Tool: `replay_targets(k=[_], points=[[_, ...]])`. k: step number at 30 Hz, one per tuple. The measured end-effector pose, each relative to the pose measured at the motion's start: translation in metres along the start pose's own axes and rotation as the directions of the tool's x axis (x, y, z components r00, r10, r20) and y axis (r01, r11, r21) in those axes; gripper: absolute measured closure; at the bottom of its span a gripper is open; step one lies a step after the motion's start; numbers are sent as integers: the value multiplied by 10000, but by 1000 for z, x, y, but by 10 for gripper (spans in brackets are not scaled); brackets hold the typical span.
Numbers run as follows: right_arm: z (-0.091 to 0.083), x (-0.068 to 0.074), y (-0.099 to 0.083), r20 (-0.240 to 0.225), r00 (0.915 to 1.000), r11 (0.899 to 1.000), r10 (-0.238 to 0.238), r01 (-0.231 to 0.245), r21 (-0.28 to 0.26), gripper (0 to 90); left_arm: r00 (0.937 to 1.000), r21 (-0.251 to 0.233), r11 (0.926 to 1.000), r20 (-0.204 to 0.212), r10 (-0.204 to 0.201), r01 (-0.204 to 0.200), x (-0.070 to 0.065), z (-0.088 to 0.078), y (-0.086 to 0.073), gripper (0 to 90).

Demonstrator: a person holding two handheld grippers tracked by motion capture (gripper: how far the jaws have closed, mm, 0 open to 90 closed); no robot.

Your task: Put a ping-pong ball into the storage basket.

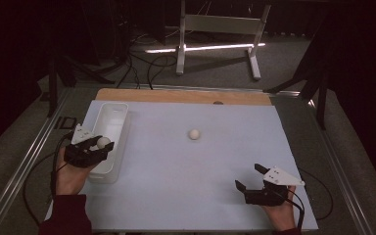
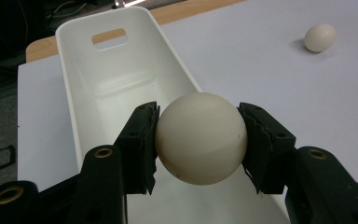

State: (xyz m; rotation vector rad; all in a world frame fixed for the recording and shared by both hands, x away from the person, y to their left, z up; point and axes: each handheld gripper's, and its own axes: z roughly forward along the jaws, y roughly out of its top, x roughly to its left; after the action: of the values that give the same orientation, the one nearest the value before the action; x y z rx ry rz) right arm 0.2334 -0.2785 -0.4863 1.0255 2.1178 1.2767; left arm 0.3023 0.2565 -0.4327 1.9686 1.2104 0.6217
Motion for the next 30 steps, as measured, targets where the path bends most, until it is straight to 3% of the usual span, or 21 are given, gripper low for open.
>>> replay_targets(k=[6, 7, 10, 15, 23, 30], points=[[0, 0, 0, 29, 10000, 10000, -13, 13, -43, 77, 9999, 75, 9999, -121, -100, 101, 2, 0, -1, 446], [-1, 0, 0, 33, 10000, 10000, 0, 1, -55, 77, 9990, -70, 9997, -363, -253, 250, 2, -1, -1, 328], [-1, 0, 0, 40, 10000, 10000, 9, -9, -64, 77, 9971, -167, 9984, -528, -540, 532, 3, -2, 1, 151], [-1, -1, 0, 43, 10000, 10000, 18, -18, -64, 77, 9960, -292, 9966, -419, -787, 775, 2, -3, 4, 23], [-2, -2, -1, 81, 9999, 9998, 149, -148, -101, 77, 9962, -668, 9947, -347, -804, 779, -4, -10, 10, 1], [-3, -2, -1, 107, 9997, 9996, 239, -238, -169, 77, 9982, -991, 9935, -163, -580, 562, -15, -16, 18, 1]])
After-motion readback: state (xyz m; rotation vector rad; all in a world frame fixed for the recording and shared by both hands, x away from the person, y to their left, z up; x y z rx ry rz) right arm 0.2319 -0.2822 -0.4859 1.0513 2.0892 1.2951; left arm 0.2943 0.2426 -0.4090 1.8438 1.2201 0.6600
